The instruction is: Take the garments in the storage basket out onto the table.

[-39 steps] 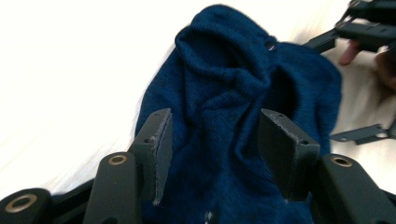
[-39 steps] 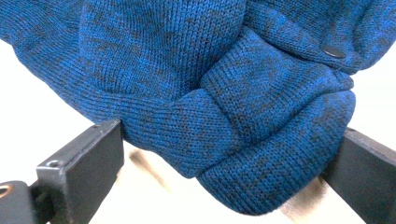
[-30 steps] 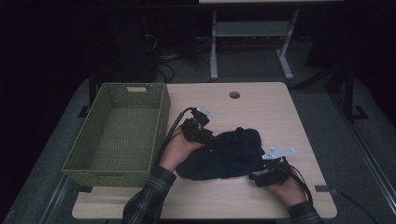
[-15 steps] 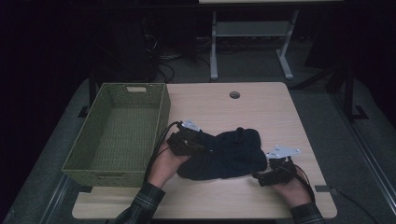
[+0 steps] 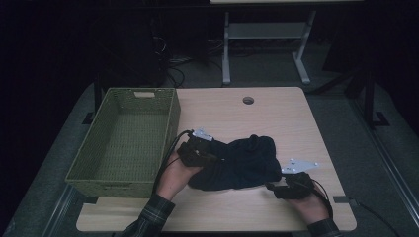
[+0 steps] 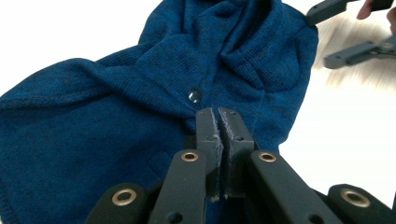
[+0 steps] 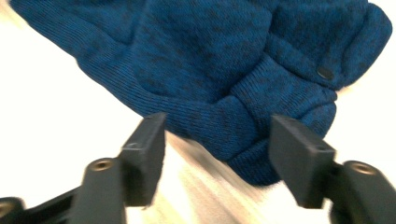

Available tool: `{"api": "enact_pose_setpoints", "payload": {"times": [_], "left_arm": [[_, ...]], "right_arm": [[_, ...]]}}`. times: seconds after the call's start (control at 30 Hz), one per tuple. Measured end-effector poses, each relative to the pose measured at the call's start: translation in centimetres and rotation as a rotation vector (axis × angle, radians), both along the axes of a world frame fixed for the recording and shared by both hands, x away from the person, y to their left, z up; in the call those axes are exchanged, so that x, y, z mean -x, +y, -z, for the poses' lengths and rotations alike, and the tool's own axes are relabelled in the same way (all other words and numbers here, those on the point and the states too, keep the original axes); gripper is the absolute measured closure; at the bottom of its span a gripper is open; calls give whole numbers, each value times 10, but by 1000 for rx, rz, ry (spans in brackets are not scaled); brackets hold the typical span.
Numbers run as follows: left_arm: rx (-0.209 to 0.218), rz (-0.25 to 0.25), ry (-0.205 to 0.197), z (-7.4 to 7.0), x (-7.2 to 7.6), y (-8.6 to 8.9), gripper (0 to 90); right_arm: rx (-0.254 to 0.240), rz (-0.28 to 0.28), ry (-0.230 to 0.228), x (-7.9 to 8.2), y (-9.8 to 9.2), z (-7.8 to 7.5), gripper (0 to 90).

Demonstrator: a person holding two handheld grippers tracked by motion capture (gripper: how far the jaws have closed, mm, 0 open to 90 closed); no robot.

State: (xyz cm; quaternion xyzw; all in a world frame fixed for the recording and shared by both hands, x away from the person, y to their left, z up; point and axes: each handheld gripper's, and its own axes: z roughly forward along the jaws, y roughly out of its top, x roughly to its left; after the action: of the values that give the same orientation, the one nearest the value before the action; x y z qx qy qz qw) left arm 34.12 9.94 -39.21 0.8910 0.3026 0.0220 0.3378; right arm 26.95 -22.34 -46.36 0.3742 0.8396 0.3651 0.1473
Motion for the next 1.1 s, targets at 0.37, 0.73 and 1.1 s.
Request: {"api": "enact_pose_setpoints", "payload": {"times": [0.37,0.73,1.1], "left_arm": [[2,-2,-8,-2,2,1,852],[-55,17,11,8,2,-4,879],[-185,33,86,54,-1,-14,900]], "right_arm": [[40,13,-20,-5,-8,-4,792],[24,70,-36,-18,-64,-18,794],[23,70,-24,-31,-78,-20,793]]}}
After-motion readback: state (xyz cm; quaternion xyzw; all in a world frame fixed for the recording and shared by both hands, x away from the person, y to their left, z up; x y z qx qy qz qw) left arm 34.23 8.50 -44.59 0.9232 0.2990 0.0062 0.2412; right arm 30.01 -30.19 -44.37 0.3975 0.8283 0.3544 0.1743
